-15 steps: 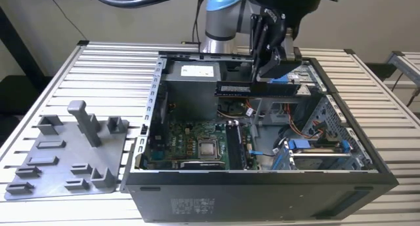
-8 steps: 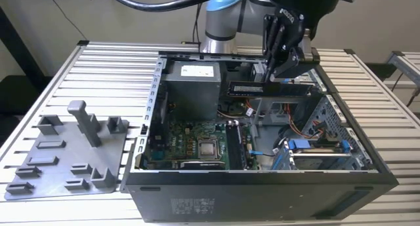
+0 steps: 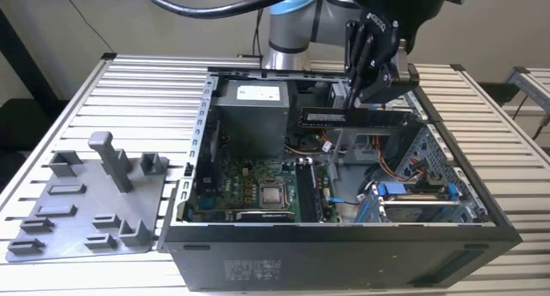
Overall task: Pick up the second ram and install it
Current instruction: 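Pick up the second ram and move it above second insertion slot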
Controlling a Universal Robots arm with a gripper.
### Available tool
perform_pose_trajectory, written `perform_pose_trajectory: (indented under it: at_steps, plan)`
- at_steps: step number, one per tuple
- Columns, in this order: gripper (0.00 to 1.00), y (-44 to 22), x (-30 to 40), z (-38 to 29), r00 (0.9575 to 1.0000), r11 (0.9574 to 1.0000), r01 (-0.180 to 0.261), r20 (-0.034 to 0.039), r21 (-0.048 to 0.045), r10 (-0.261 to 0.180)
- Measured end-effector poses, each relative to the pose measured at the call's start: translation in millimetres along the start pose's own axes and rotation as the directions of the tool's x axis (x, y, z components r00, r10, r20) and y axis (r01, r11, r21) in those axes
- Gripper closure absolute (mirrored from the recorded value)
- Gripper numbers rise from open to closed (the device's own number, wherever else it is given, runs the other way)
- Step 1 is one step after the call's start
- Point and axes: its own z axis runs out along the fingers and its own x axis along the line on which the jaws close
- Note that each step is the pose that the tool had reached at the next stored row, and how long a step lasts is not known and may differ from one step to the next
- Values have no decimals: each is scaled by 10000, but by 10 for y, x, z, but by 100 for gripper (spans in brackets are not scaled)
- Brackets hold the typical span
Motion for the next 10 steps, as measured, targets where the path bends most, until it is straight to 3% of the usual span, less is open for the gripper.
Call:
perform_pose_trajectory:
  at_steps: [1, 2, 5, 6, 7, 10]
  plan:
    - [86, 3, 0, 2, 10000, 10000, -10, 59, 19, 10]
    - [86, 9, -1, 5, 9998, 10000, -21, 177, 39, 20]
    - [86, 24, -1, 9, 9981, 10000, -61, 620, 79, 56]
    - [86, 24, -1, 12, 9973, 9999, -90, 726, 82, 84]
    - [86, 24, -2, 16, 9970, 9999, -114, 765, 89, 107]
    - [86, 31, -3, 26, 9970, 9997, -145, 767, 218, 128]
